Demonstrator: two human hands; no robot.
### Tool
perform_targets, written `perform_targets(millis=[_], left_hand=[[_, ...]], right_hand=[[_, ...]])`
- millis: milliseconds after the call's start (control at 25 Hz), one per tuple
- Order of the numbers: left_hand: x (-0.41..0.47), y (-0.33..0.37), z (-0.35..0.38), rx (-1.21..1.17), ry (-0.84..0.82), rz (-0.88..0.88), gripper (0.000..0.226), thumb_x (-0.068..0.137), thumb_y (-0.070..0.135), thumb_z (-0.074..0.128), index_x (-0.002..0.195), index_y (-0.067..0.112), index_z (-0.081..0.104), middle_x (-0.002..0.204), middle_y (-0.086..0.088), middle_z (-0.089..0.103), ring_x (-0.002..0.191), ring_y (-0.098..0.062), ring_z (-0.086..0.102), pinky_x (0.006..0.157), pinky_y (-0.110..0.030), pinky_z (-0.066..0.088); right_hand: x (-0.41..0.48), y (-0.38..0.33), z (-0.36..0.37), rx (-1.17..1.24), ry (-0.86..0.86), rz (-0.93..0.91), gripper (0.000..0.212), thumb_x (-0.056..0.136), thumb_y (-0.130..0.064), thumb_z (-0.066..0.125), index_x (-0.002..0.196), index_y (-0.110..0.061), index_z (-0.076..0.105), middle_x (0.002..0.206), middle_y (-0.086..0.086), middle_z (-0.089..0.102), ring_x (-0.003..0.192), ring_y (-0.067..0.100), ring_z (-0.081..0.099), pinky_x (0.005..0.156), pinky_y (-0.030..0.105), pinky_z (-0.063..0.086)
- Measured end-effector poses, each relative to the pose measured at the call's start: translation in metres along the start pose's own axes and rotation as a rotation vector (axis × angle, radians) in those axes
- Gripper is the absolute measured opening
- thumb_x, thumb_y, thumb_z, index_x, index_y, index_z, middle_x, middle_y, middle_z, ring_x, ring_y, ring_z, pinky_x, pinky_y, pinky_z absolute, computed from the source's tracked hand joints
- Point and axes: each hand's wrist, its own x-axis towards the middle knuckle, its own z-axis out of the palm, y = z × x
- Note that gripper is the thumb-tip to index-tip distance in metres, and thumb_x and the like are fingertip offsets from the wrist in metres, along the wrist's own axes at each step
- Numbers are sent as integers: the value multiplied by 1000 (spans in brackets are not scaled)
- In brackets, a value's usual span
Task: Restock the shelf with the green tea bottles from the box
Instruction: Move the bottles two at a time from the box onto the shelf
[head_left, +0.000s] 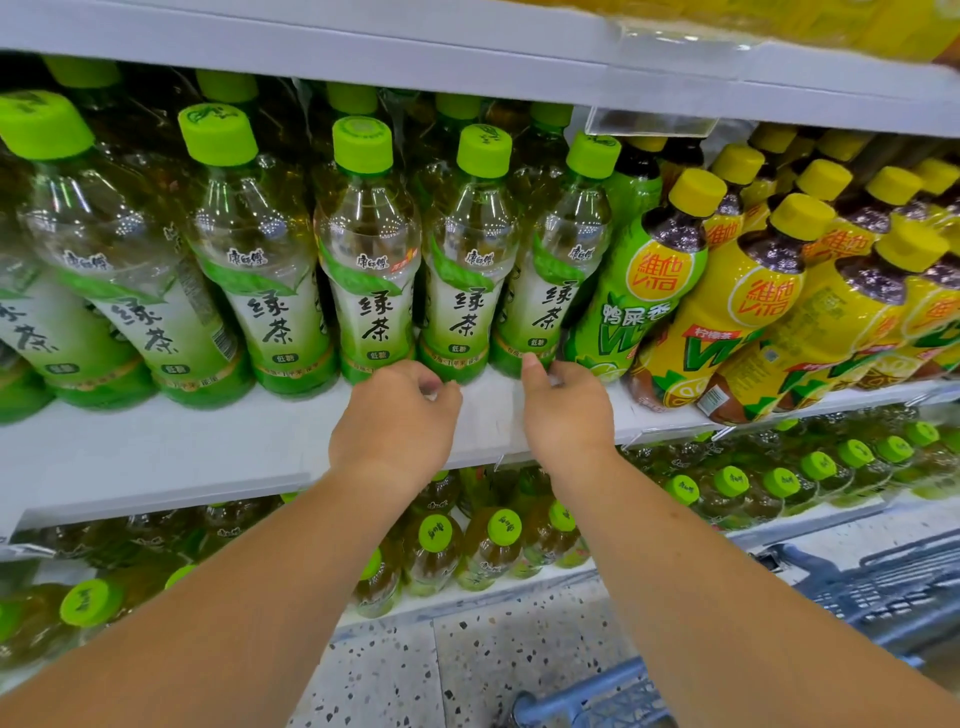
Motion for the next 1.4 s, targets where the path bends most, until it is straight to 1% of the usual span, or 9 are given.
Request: perform_targets(millis=[160, 400, 600, 760, 840, 1000, 1120, 1320, 1400], left_hand=[[-6, 0, -11, -124, -71, 12, 32, 92, 42, 59, 121, 27, 64, 93, 16, 62, 73, 0, 57, 57, -21, 41], [-26, -7, -30, -281, -123, -54, 43, 94, 43, 59, 133, 25, 55, 99, 22, 56, 78, 5, 55, 58, -16, 37], [-70, -27, -66, -312, -166, -102, 48, 93, 51, 57, 135, 27, 53, 119, 11, 58, 86, 6, 53, 67, -20, 42], [-110, -31, -124, -293, -203, -156, 58, 93, 52, 58, 143, 26, 46, 128, 9, 56, 103, -13, 60, 85, -34, 48], [-138, -29, -154, -294, -234, -181, 60, 92, 53, 58, 145, 25, 46, 129, 9, 55, 102, -11, 58, 81, -31, 47], [-186, -19, -199, -287, -251, -186, 60, 93, 52, 57, 143, 21, 49, 138, 3, 56, 110, -15, 55, 97, -38, 46], [-227, -10, -218, -299, -298, -196, 59, 94, 53, 55, 143, 20, 49, 138, 2, 55, 108, -14, 52, 85, -33, 47], [-309, 15, -223, -319, -352, -218, 57, 96, 51, 53, 144, 20, 48, 141, 3, 52, 108, -15, 51, 86, -30, 48], [-340, 29, -212, -288, -389, -214, 59, 97, 52, 52, 145, 19, 47, 144, 3, 51, 118, -19, 53, 94, -35, 46]], right_hand=[[-7, -4, -15, 91, -74, 38, 54, 99, -48, 51, 137, -9, 58, 137, 7, 60, 127, 27, 53, 108, 41, 41], [-41, -13, -26, 274, -181, 90, 51, 98, -47, 54, 141, -21, 49, 105, -10, 60, 102, 14, 60, 88, 32, 42], [-88, -21, -43, 236, -274, 91, 52, 98, -53, 49, 144, -27, 47, 128, -7, 53, 111, 14, 52, 90, 32, 36], [-143, -29, -71, 195, -316, 128, 53, 99, -53, 46, 145, -26, 47, 141, -5, 53, 124, 16, 52, 105, 39, 41], [-176, -34, -85, 182, -319, 142, 53, 100, -51, 46, 145, -24, 47, 144, -4, 52, 127, 17, 51, 108, 40, 39], [-227, -52, -111, 164, -311, 146, 51, 101, -49, 46, 143, -20, 49, 138, -2, 53, 124, 16, 51, 97, 34, 38], [-263, -56, -132, 107, -317, 129, 54, 99, -52, 44, 143, -20, 49, 139, -1, 53, 124, 18, 50, 95, 34, 36], [-307, -46, -181, 39, -361, 123, 55, 102, -51, 43, 146, -18, 46, 148, 2, 48, 131, 22, 48, 96, 32, 35], [-321, -33, -208, 26, -367, 125, 55, 102, -50, 43, 146, -18, 46, 149, 2, 47, 126, 21, 50, 92, 27, 37]])
